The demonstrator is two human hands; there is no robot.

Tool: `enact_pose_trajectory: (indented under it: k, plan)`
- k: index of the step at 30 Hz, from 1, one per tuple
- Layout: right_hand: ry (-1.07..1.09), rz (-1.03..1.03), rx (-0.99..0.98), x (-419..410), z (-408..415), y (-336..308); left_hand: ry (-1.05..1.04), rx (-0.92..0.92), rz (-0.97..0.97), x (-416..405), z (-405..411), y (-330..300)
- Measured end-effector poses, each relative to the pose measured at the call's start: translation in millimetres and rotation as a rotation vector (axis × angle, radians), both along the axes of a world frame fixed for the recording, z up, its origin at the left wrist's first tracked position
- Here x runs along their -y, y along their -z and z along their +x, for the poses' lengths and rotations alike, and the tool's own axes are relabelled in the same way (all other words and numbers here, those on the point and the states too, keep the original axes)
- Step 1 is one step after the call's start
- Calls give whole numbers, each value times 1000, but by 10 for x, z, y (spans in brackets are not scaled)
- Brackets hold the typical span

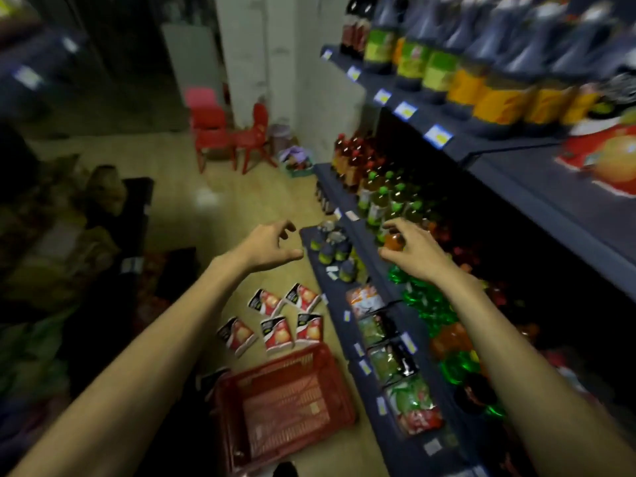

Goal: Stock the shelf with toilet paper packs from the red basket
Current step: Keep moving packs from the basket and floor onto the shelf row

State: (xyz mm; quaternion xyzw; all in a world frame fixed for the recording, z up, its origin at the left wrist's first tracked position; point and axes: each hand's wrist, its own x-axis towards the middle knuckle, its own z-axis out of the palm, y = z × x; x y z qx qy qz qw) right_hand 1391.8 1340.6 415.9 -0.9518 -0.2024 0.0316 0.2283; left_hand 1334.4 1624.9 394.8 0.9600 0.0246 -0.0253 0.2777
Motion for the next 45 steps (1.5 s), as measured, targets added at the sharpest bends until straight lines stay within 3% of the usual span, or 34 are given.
enact_pose_trajectory:
  k: [9, 14, 22, 29, 33, 36, 39, 45]
  plan:
    - [-160, -51, -298, -1140, 653, 1920, -211, -295, -91, -1046, -47, 1865]
    - [-169, -110, -408, -1401, 1040, 3108, -257, -344, -140, -1337, 161, 3066]
    - [-91, -136, -501, -1639, 1967, 5520, -308, -437, -200, -1586, 1025, 5480]
    - [-32, -113, -560, -1839, 2728, 7877, -480, -496, -300, -1731, 1936, 7799]
    - [7, -125, -593, -1866, 2985, 8814, -547, -556, -294, -1749, 2382, 8902]
    - [38, -153, -579, -1882, 3120, 9310, -600, -646, -325, -1760, 2606, 9472]
    - [63, -174, -511, -1891, 3200, 9623, -708, -624, -444, -1839, 2725, 9851]
    - [145, -158, -503, -1886, 3208, 9876, -706, -544, -549, -1961, 2701, 9971]
